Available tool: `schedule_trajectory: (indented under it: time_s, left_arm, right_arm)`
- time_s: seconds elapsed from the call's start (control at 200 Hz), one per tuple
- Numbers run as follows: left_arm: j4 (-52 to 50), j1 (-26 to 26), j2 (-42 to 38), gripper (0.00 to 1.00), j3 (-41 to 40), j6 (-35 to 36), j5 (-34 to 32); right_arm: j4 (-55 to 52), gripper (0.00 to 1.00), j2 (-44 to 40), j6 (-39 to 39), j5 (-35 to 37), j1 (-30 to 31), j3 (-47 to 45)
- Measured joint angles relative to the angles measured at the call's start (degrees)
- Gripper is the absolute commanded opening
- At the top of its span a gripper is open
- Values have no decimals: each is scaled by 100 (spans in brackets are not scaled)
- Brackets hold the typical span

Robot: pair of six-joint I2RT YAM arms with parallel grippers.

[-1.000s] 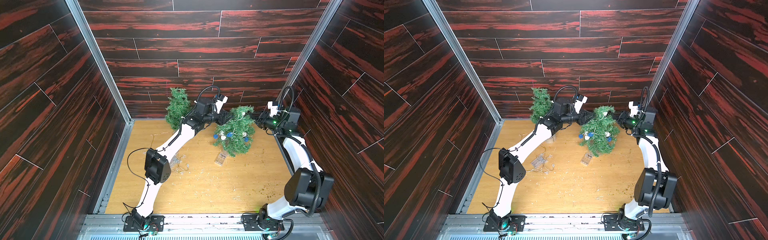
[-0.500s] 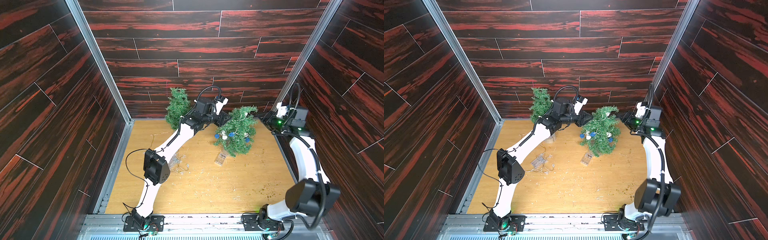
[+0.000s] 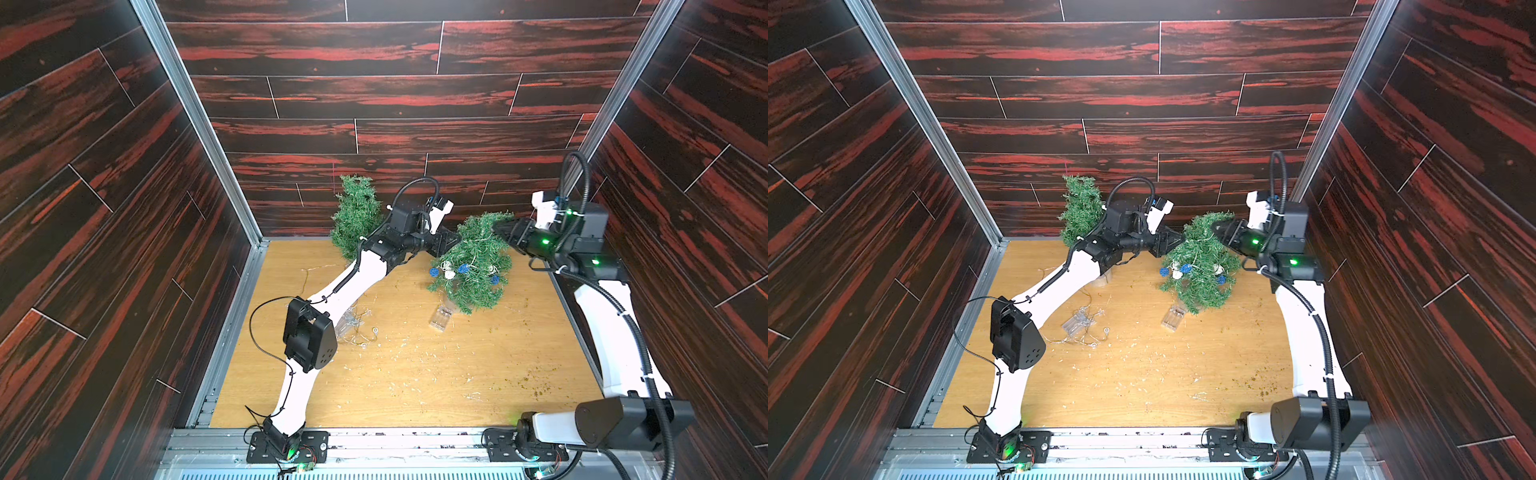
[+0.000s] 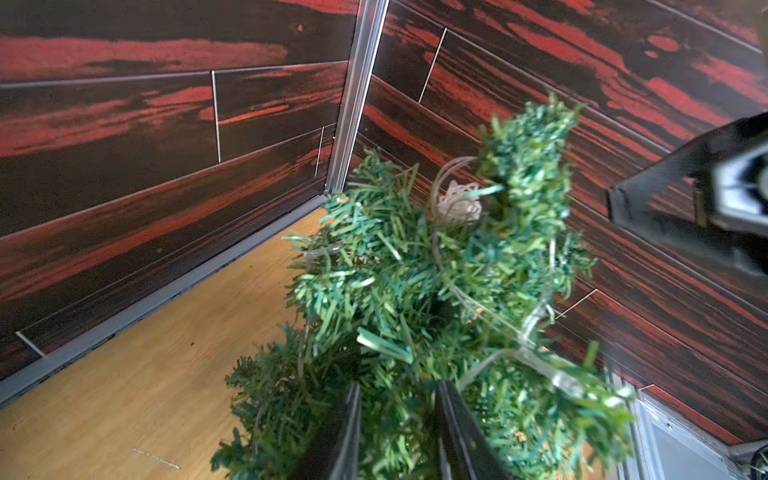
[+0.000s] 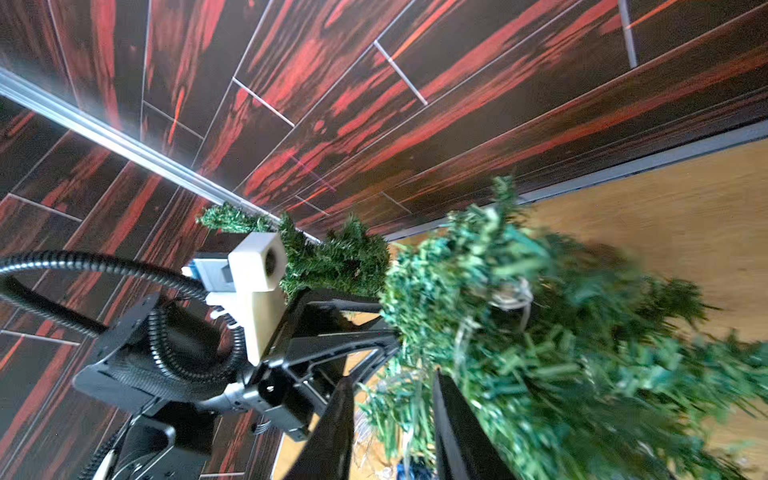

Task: Remove string lights from the small christmas tree
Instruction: Pick up the light string from the Christmas tree.

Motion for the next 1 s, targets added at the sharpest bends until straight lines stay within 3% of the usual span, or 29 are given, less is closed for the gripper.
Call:
schedule_trajectory:
  time_s: [0.541, 0.857, 1.002]
  left_arm:
    - [157, 4, -26, 33, -26, -96, 0]
    - [157, 2, -26, 33, -26, -131, 0]
    - [146, 2, -26, 32, -26, -125, -66]
  right_arm:
    - [-160, 39, 273, -166, 343, 111, 116]
    - [81, 8, 428, -133, 321, 111, 87]
    - [81, 4, 428, -166, 376, 114, 83]
